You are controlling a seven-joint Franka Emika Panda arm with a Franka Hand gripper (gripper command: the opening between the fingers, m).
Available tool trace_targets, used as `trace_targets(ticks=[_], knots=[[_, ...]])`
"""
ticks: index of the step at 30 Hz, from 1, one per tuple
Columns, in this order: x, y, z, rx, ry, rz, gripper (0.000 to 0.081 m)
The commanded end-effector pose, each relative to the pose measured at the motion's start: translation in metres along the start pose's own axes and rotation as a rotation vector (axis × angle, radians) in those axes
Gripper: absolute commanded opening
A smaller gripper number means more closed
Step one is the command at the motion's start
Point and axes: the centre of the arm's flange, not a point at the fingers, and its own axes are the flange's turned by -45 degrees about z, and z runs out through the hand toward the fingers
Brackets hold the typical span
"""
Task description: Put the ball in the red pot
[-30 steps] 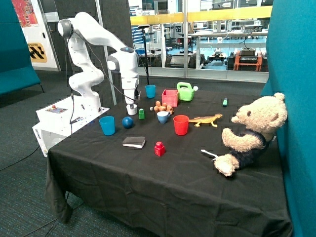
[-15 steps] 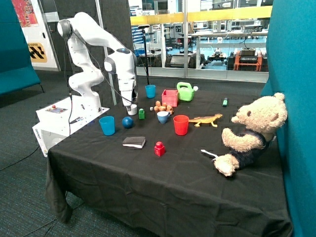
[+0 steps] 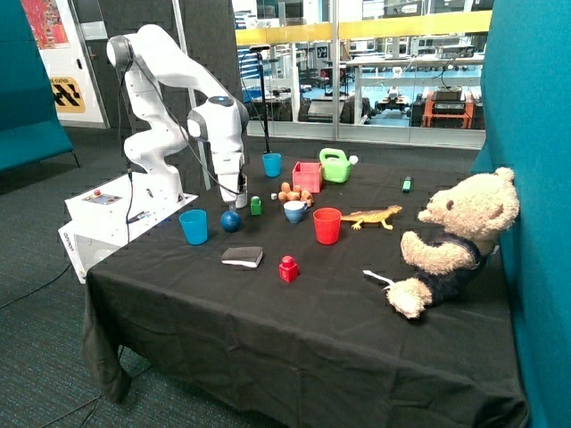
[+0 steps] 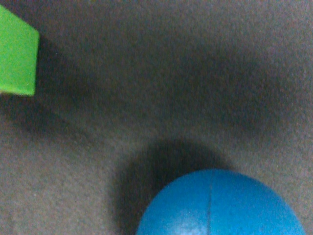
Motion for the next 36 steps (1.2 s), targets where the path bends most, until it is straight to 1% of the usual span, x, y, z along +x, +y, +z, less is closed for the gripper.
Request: trace_targets(ticks=[1,12,17,22,28,36], knots=[[-0.014,0.001,0.013,-0.0002,0.0045,-0.007,0.0804],[-0.034,-0.008,0.021,-0.0002,0.0045,-0.001,0.0803],[-0.039,-0.013,0.024,-0.0002,0.0045,0.001,0.0803],[-0.038,-0.015,0.026,-0.0002,0.0045,0.002,0.0804],[-0.034,-0.018,0.032,-0.0001,0.0045,0.005,0.0801],[-0.022,-0.019,0.036,-0.0002,0.0045,0.004,0.0798]])
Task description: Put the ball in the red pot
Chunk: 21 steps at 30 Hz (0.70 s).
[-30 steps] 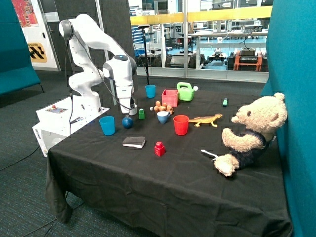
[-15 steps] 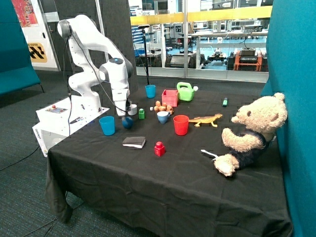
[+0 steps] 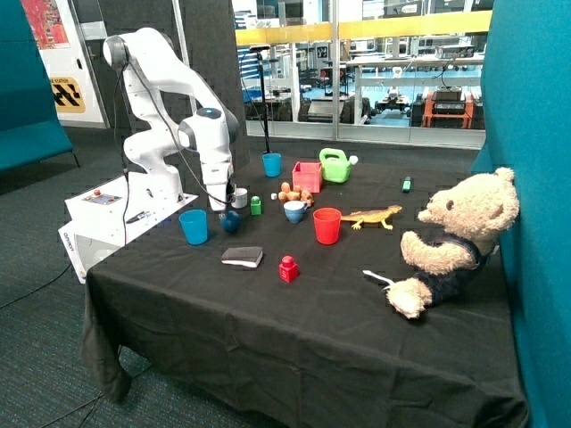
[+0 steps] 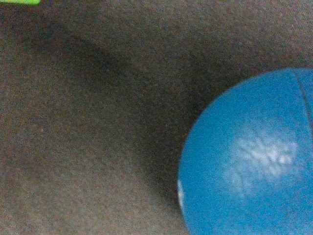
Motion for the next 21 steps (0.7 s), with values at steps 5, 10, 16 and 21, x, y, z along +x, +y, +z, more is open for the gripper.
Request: trace_targets(ticks=[5,10,16,21], knots=[[0.015,0.000,0.008,-0.0008,-0.0044,0.007,0.0796],[0.014,0.004,0.012,-0.0008,-0.0044,0.023,0.0795],[0.010,0.005,0.020,-0.0009,-0.0044,0.037,0.0789],[0.010,0.006,0.020,-0.0009,-0.0044,0.036,0.0788]])
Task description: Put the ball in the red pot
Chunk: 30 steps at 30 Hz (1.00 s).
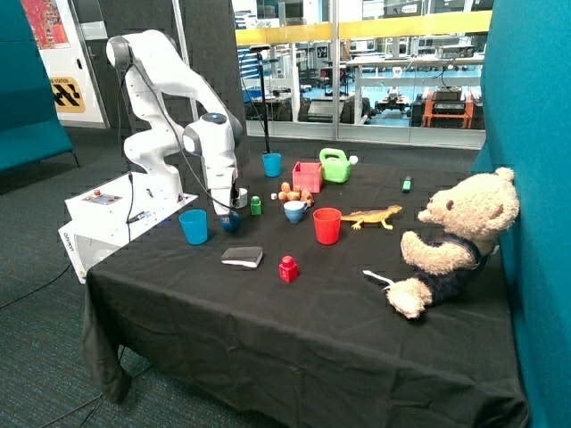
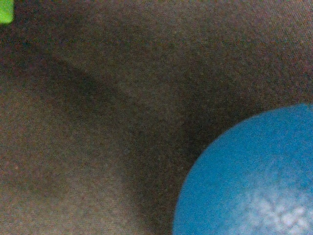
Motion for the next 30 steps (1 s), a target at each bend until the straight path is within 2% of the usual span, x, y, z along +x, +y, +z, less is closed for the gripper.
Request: trace_targets(ticks=[1,21,27,30], knots=[[0.000,0.004,0.006,0.0039,-0.0003,0.010,0.0787],[-0.007,0.006,0.017,0.0039,-0.0003,0.026,0.0725],[-0.004,0.000,0.017,0.0039,-0.0003,0.012,0.0651],[-0.003,-0.003,0.017,0.0039,-0.0003,0.007,0.0532]])
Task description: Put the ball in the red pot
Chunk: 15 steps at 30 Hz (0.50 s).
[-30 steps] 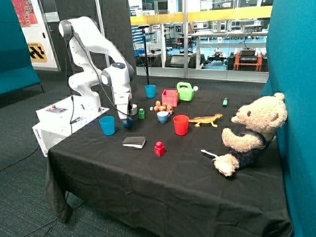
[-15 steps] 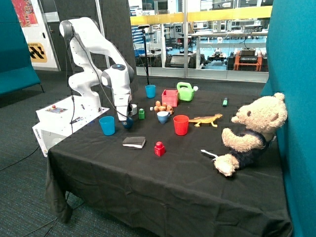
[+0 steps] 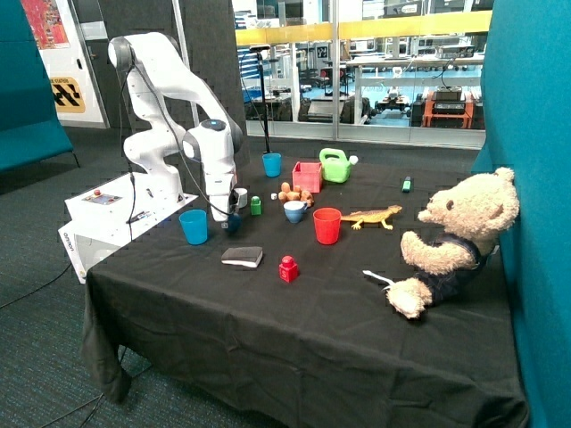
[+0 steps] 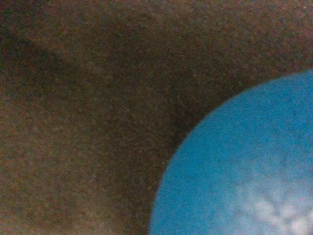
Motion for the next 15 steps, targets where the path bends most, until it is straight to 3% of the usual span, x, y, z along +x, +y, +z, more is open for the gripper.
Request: trace_targets(ticks=[1,2,3,5,8,15], knots=[[0.0015,-0.0082,0.0011,-0.0022,0.0038,-0.016,0.0471],[0.0022,-0.0095,0.0007,-0.0022,0.0038,-0.019,0.0297],[0.0027,-0.0103,0.0003,-0.0022,0.0038,-0.020,0.0177],[0.0035,-0.0118,-0.0003,-0.0022,0.0038,-0.024,0.0044],[0.0034,-0.0126,-0.0007,-0.0022,0.0038,-0.026,0.0006],[0.0015,-0.0105,0.0000,-0.0022,0.0038,-0.021,0.0000]])
